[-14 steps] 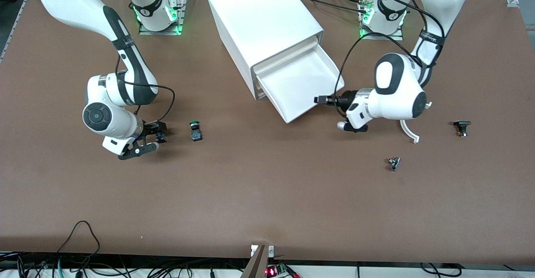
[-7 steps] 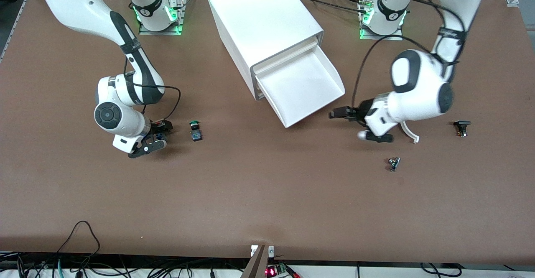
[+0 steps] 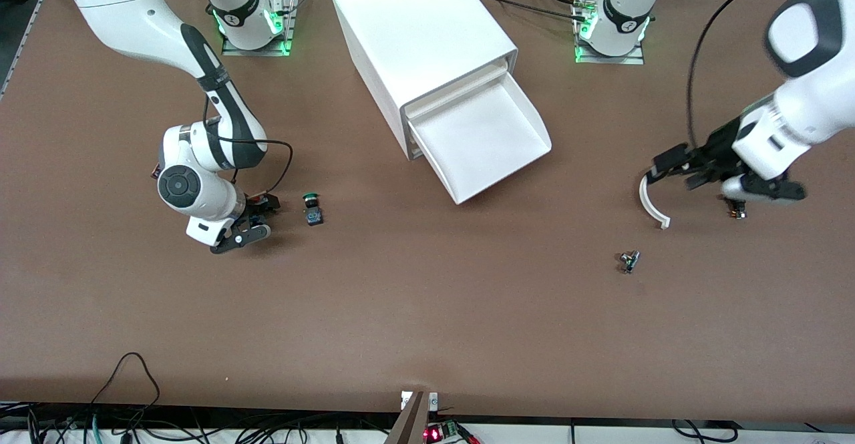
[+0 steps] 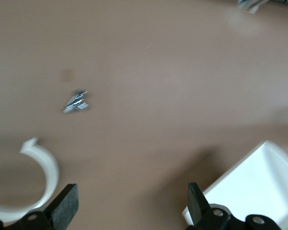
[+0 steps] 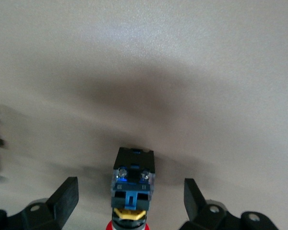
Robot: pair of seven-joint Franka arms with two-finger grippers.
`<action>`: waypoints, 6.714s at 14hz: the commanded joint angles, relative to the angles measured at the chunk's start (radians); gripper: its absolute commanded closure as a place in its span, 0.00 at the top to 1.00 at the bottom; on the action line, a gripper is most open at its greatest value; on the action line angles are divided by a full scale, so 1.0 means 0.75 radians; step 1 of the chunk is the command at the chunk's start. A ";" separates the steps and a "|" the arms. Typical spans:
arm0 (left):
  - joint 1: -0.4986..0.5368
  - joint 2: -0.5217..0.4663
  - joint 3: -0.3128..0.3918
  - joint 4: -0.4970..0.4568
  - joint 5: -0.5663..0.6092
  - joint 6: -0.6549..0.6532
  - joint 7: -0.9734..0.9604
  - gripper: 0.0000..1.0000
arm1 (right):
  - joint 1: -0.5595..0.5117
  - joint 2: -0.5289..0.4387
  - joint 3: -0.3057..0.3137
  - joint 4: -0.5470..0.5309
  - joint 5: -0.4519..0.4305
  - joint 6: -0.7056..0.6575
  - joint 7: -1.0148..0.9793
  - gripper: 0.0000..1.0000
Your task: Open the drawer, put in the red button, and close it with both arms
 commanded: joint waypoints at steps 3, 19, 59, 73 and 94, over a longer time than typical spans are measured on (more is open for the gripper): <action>-0.009 -0.038 0.015 0.194 0.316 -0.292 -0.046 1.00 | -0.008 0.007 0.006 -0.006 0.019 0.011 -0.012 0.72; -0.005 -0.040 0.017 0.211 0.353 -0.331 -0.095 1.00 | -0.008 -0.044 0.112 0.311 0.015 -0.324 -0.032 0.27; 0.034 -0.007 0.011 0.229 0.302 -0.278 -0.093 1.00 | 0.782 0.236 0.384 0.915 -0.176 -0.433 -0.973 0.34; -0.236 0.264 -0.105 -0.135 0.302 0.380 -0.970 1.00 | 0.345 -0.169 0.364 0.803 -0.171 -0.509 -0.469 1.00; -0.465 0.318 -0.590 -0.485 0.291 0.649 -1.296 1.00 | -0.233 -0.455 -0.082 0.629 0.018 -0.883 0.406 1.00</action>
